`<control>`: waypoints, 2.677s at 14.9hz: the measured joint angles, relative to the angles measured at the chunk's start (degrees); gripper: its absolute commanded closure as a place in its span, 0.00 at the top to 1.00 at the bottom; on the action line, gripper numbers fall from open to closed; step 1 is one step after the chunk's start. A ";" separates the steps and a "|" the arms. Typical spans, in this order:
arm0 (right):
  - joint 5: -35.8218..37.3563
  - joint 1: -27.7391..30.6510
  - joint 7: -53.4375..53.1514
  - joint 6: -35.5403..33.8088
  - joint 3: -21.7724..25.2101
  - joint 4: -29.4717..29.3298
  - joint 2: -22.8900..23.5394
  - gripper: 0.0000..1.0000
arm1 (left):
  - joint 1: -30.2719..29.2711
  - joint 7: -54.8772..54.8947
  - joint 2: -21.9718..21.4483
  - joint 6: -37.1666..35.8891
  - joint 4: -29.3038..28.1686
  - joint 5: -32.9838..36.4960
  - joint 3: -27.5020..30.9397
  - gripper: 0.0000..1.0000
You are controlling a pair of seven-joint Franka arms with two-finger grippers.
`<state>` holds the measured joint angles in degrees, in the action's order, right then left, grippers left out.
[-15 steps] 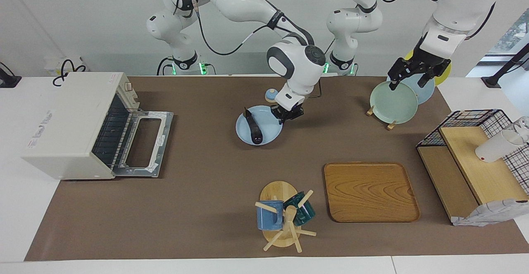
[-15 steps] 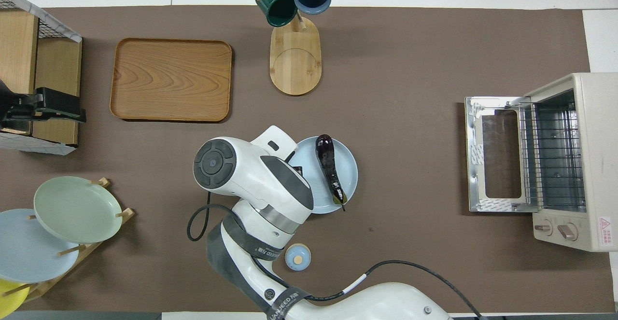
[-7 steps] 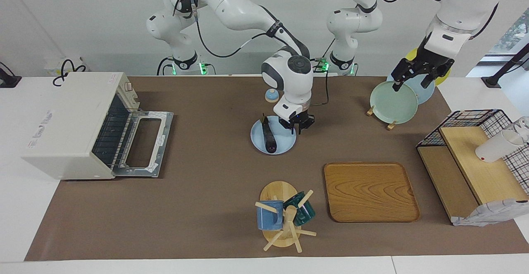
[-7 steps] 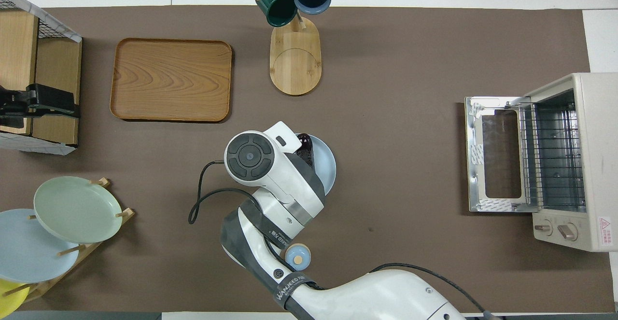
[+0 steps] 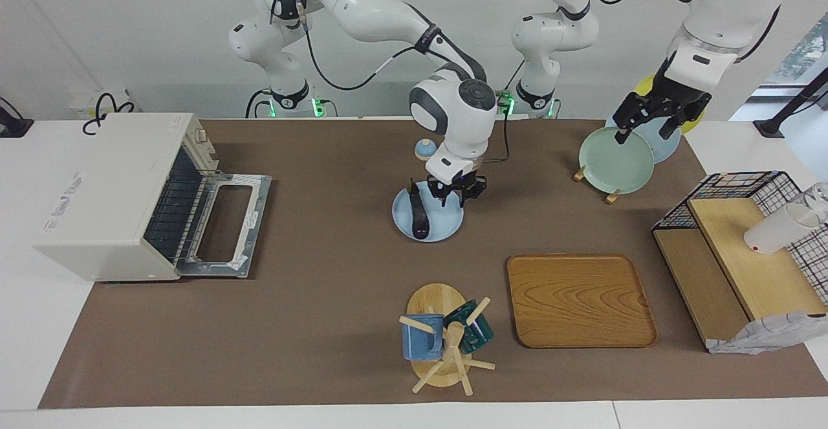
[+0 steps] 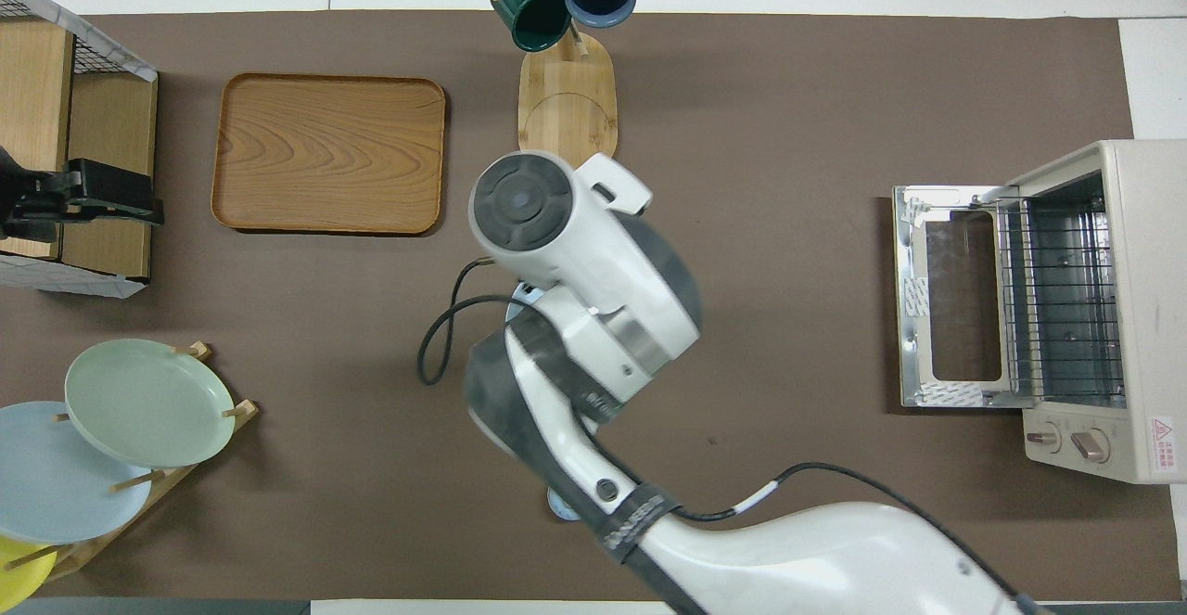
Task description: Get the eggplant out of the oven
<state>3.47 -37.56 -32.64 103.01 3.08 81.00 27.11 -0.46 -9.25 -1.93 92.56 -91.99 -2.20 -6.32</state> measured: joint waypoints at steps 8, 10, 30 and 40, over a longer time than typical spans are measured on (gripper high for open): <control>6.75 18.50 10.88 2.90 0.33 24.27 -12.89 0.00 | 9.92 -5.95 1.12 9.11 -8.60 -2.05 -1.30 1.00; 7.00 22.00 13.83 9.61 0.35 30.35 -14.02 0.00 | 15.04 -9.58 2.34 12.56 -10.60 -2.29 -1.39 1.00; 12.78 29.87 25.48 26.20 -1.23 44.97 -17.26 0.00 | 38.30 -27.95 25.17 40.02 -15.25 0.63 -0.83 0.95; 13.83 35.46 42.94 3.91 -0.39 31.71 -25.41 0.00 | 38.29 -27.97 25.13 40.90 -15.17 0.67 -0.32 0.07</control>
<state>17.30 -2.10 10.31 106.92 2.69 112.72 1.70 37.83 -37.22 23.20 133.46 -107.16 -1.53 -6.64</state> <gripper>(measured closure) 0.991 0.542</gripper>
